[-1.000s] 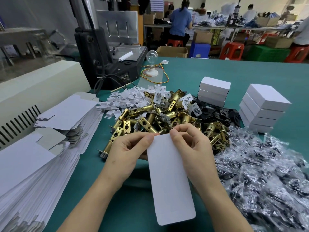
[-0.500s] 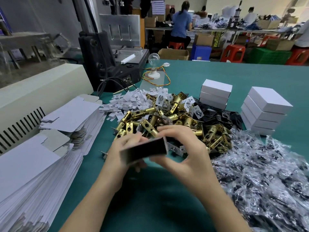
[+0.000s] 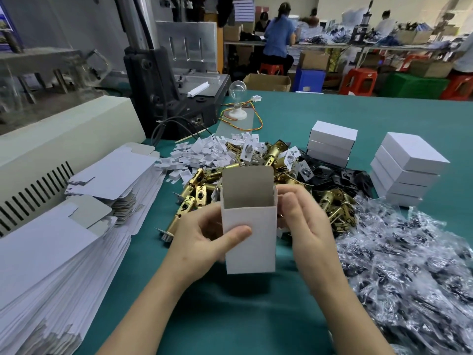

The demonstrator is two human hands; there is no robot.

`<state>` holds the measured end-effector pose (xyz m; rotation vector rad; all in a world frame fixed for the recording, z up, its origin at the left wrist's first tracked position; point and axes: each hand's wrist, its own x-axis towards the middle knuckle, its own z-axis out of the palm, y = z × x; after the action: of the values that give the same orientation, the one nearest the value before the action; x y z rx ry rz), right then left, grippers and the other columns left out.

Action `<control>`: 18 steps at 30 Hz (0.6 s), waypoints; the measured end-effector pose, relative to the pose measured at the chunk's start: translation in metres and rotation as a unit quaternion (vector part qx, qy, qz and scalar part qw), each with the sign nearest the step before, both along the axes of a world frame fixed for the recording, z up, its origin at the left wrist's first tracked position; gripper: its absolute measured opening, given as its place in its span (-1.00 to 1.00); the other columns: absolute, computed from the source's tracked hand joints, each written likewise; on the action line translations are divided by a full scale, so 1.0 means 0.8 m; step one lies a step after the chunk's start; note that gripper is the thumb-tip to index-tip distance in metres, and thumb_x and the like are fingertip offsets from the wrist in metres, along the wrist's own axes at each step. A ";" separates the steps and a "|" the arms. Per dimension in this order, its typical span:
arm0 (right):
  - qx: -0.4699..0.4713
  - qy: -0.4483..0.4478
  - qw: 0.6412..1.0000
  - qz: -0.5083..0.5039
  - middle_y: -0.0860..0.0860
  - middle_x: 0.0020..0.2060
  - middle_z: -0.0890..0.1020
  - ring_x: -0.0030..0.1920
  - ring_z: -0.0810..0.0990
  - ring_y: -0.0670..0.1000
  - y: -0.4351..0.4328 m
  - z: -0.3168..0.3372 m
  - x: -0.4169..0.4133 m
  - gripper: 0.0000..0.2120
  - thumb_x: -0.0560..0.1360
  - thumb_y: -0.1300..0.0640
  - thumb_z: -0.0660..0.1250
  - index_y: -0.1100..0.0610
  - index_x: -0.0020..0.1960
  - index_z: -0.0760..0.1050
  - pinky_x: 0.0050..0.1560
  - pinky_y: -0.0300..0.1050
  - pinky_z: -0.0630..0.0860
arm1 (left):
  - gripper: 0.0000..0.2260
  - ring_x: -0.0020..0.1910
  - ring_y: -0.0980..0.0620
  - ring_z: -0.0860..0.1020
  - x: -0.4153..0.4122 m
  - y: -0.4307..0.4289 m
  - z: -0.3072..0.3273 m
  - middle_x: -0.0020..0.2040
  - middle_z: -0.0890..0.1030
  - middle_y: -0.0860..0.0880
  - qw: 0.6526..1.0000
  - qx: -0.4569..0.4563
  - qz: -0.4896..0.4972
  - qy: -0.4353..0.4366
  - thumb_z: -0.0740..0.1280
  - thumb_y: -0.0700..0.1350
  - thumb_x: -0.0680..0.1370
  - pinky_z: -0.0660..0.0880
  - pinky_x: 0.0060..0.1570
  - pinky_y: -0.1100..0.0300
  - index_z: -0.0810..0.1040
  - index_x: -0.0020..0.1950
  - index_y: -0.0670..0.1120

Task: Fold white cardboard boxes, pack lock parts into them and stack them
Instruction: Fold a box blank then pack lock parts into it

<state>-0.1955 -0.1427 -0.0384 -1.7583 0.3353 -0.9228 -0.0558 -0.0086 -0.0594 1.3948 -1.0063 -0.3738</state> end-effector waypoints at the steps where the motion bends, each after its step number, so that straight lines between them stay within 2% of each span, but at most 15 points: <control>1: -0.008 -0.013 0.999 -0.028 -0.03 -0.07 0.70 -0.12 0.66 0.04 -0.001 0.002 -0.001 -0.72 0.63 -0.22 0.17 -0.10 0.06 0.58 -0.19 0.09 0.62 | -0.81 -0.21 0.18 0.71 -0.001 0.000 0.000 -0.08 0.75 0.15 1.000 0.002 -0.015 -0.019 0.57 0.21 0.43 0.55 -0.39 0.35 0.70 0.02 0.29; 4: -0.048 -0.037 0.993 -0.100 -0.08 -0.09 0.69 -0.13 0.65 -0.03 -0.004 0.006 -0.004 -0.78 0.65 -0.14 0.17 -0.12 0.02 0.57 -0.17 0.07 0.57 | -0.76 -0.21 0.24 0.67 -0.006 -0.003 -0.007 -0.08 0.75 0.17 0.996 0.030 -0.048 -0.072 0.60 0.07 0.43 0.54 -0.28 0.38 0.70 0.05 0.30; 8: -0.056 -0.028 0.985 -0.160 -0.11 -0.12 0.69 -0.16 0.63 0.06 -0.013 0.015 -0.009 -0.78 0.67 -0.06 0.18 -0.08 0.00 0.58 -0.15 0.12 0.56 | -0.71 -0.08 0.14 0.71 -0.005 -0.003 -0.014 -0.04 0.75 0.17 0.989 0.076 -0.068 -0.111 0.63 0.14 0.38 0.60 -0.14 0.24 0.69 0.06 0.35; 9: -0.053 -0.012 0.983 -0.174 -0.11 -0.13 0.68 -0.15 0.63 0.02 -0.020 0.019 -0.009 -0.82 0.68 -0.02 0.22 -0.07 -0.01 0.58 -0.13 0.09 0.57 | -0.71 -0.07 0.12 0.71 -0.005 -0.004 -0.016 -0.03 0.75 0.17 0.987 0.084 -0.078 -0.117 0.64 0.13 0.38 0.61 -0.12 0.21 0.70 0.05 0.33; 11: -0.061 0.040 0.979 -0.192 -0.14 -0.17 0.67 -0.12 0.63 -0.11 -0.038 0.028 -0.008 -0.89 0.64 0.07 0.32 -0.09 -0.03 0.58 -0.14 -0.06 0.59 | -0.71 -0.03 0.17 0.72 -0.006 -0.005 -0.018 -0.01 0.75 0.17 0.982 0.106 -0.094 -0.128 0.65 0.12 0.39 0.63 -0.08 0.20 0.71 0.06 0.29; 13: -0.100 0.117 0.971 -0.185 -0.17 -0.17 0.66 -0.11 0.61 -0.20 -0.057 0.040 -0.007 -0.90 0.59 0.11 0.39 -0.09 -0.02 0.58 -0.12 -0.19 0.54 | -0.71 -0.01 0.17 0.72 -0.007 -0.005 -0.020 -0.01 0.75 0.21 0.976 0.128 -0.094 -0.146 0.64 0.20 0.38 0.66 -0.08 0.12 0.71 0.05 0.26; 15: -0.162 0.209 0.953 -0.151 -0.18 -0.15 0.65 -0.10 0.61 -0.20 -0.069 0.052 -0.001 -0.89 0.57 0.12 0.42 -0.09 0.03 0.60 -0.06 -0.17 0.54 | -0.66 -0.02 0.17 0.72 -0.008 -0.005 -0.020 -0.02 0.75 0.22 0.974 0.140 -0.093 -0.155 0.62 0.30 0.36 0.66 -0.09 0.03 0.72 0.06 0.22; 18: -0.279 0.308 0.905 -0.091 -0.15 -0.09 0.63 0.00 0.59 -0.08 -0.072 0.066 0.013 -0.85 0.58 0.09 0.42 -0.09 0.12 0.61 0.05 -0.04 0.55 | -0.62 -0.03 0.12 0.73 -0.008 -0.005 -0.017 -0.03 0.75 0.19 0.973 0.149 -0.093 -0.151 0.60 0.35 0.35 0.66 -0.10 -0.02 0.73 0.05 0.20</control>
<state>-0.1849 -0.1999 0.0146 -2.5817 0.7023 -0.5888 -0.0624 -0.0129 -0.0732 1.6659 -1.3799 -0.4760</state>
